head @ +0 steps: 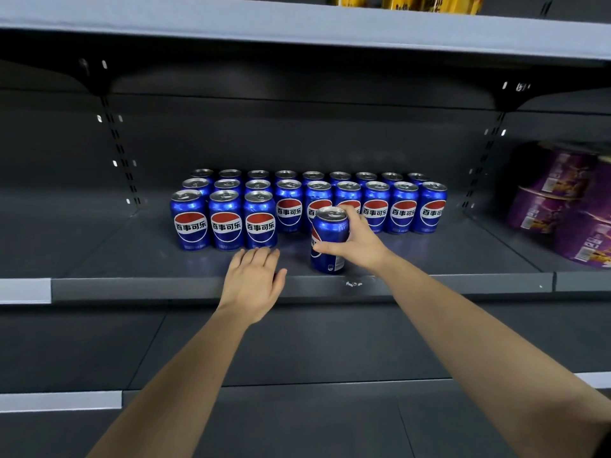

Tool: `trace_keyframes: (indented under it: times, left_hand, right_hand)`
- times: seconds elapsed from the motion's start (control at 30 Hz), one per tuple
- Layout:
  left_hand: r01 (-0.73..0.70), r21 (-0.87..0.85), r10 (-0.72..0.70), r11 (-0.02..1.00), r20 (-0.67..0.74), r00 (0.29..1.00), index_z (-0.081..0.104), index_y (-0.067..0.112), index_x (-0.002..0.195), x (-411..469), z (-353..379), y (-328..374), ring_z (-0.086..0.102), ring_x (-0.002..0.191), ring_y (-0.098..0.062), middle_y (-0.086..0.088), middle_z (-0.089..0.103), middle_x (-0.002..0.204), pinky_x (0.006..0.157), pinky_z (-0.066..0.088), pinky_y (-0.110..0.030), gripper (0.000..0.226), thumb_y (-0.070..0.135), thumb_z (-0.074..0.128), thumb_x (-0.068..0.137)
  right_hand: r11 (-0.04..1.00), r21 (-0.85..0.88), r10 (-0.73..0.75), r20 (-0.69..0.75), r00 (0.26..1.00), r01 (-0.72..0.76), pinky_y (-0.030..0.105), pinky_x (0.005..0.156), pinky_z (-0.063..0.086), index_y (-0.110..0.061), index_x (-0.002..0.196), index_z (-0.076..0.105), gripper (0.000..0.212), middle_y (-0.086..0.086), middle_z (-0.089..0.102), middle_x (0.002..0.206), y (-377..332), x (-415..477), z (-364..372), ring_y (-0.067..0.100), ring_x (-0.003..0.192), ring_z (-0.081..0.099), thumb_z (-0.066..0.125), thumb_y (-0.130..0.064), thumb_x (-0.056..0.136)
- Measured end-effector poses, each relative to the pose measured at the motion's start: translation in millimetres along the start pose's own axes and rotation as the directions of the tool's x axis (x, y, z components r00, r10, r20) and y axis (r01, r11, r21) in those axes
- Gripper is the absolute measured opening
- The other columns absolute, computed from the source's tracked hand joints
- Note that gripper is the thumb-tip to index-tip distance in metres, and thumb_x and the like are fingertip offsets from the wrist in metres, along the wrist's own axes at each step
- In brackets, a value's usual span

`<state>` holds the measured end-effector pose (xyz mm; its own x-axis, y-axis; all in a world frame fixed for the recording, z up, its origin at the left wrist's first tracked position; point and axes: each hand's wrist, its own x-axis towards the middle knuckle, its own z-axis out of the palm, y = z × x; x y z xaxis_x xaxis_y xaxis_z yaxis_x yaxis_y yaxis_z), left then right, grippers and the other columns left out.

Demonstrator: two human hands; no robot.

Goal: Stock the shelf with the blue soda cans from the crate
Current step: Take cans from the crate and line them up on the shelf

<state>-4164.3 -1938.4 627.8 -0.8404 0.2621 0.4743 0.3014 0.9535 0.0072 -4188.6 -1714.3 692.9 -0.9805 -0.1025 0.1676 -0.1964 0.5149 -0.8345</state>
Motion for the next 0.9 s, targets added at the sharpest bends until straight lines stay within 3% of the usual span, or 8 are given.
trace_keyframes:
  times: [0.1, 0.2, 0.3, 0.43, 0.57, 0.67, 0.8, 0.9]
  left_hand:
    - [0.002, 0.006, -0.002, 1.000, -0.014, 1.000, 0.060, 0.010, 0.125, 0, -1, -6, 0.057, 0.109, -0.026, -0.005, 0.063, 0.118, 0.104, 0.037, -0.045, 0.060, 0.044, 0.023, 0.091]
    - [0.007, 0.016, -0.007, 1.000, -0.013, 1.000, 0.061, 0.010, 0.125, -1, 1, -12, 0.058, 0.109, -0.027, -0.006, 0.064, 0.118, 0.103, 0.038, -0.045, 0.061, 0.044, 0.023, 0.091]
    - [0.012, 0.027, -0.012, 1.000, -0.005, 1.000, 0.060, 0.012, 0.126, 0, 3, -16, 0.057, 0.110, -0.026, -0.005, 0.063, 0.119, 0.104, 0.037, -0.045, 0.061, 0.045, 0.023, 0.091]
    - [0.011, 0.033, -0.012, 0.999, 0.018, 1.000, 0.058, 0.015, 0.129, 2, 8, -18, 0.055, 0.113, -0.026, -0.005, 0.061, 0.122, 0.105, 0.034, -0.045, 0.062, 0.047, 0.020, 0.091]
    - [0.010, 0.043, -0.010, 0.999, 0.005, 1.000, 0.060, 0.016, 0.126, 3, 11, -20, 0.057, 0.109, -0.027, -0.005, 0.063, 0.116, 0.103, 0.036, -0.046, 0.059, 0.046, 0.023, 0.091]
    - [-0.006, 0.042, 0.006, 0.999, -0.010, 1.000, 0.061, 0.016, 0.124, 3, 13, -21, 0.058, 0.103, -0.026, -0.003, 0.065, 0.109, 0.100, 0.039, -0.045, 0.057, 0.046, 0.025, 0.092]
    - [-0.014, 0.052, 0.016, 0.999, -0.037, 0.999, 0.063, 0.016, 0.122, 3, 14, -22, 0.059, 0.099, -0.025, -0.002, 0.066, 0.104, 0.096, 0.040, -0.044, 0.056, 0.045, 0.026, 0.092]
    - [-0.010, 0.052, 0.013, 0.999, -0.050, 0.999, 0.063, 0.016, 0.121, 3, 15, -21, 0.059, 0.098, -0.025, -0.002, 0.066, 0.103, 0.096, 0.041, -0.044, 0.054, 0.044, 0.027, 0.091]
  right_hand:
    - [0.998, 0.061, -0.015, 0.020, 1.000, 0.013, 0.037, 0.100, 0.050, -0.035, 0.130, 0.039, 0.088, -0.006, 0.056, 0.127, 2, 5, 2, 0.011, 0.112, 0.060, 0.090, -0.039, 0.057]
    - [0.992, 0.127, 0.007, 0.023, 1.000, -0.010, 0.031, 0.091, 0.054, -0.022, 0.127, 0.032, 0.080, -0.006, 0.057, 0.118, 2, 8, 4, 0.007, 0.100, 0.064, 0.086, -0.015, 0.069]
    - [0.990, 0.137, 0.003, 0.025, 1.000, -0.006, 0.026, 0.082, 0.055, -0.017, 0.121, 0.030, 0.069, -0.006, 0.055, 0.111, 3, 12, 9, 0.007, 0.093, 0.064, 0.080, -0.006, 0.075]
    - [0.982, 0.187, 0.020, 0.063, 0.998, -0.031, 0.037, 0.095, 0.052, -0.024, 0.129, 0.031, 0.068, -0.004, 0.061, 0.114, 3, 18, 16, 0.016, 0.105, 0.063, 0.072, -0.009, 0.077]
    - [0.969, 0.246, 0.014, 0.090, 0.996, -0.036, 0.030, 0.097, 0.048, -0.030, 0.131, 0.029, 0.070, -0.003, 0.061, 0.120, -2, 21, 21, 0.015, 0.111, 0.060, 0.069, -0.002, 0.081]
    - [0.984, 0.179, -0.012, 0.076, 0.997, -0.002, 0.030, 0.096, 0.050, -0.037, 0.130, 0.029, 0.084, -0.005, 0.062, 0.121, 0, 22, 27, 0.009, 0.108, 0.063, 0.082, -0.010, 0.071]
    - [0.997, 0.047, -0.058, -0.013, 0.998, 0.058, 0.035, 0.100, 0.049, -0.050, 0.127, 0.029, 0.091, -0.007, 0.048, 0.134, 0, 24, 33, 0.011, 0.119, 0.054, 0.087, -0.035, 0.058]
    - [0.996, 0.078, -0.049, -0.018, 0.999, 0.050, 0.032, 0.097, 0.051, -0.036, 0.133, 0.029, 0.091, -0.006, 0.055, 0.127, -1, 27, 36, 0.007, 0.109, 0.060, 0.087, -0.021, 0.065]
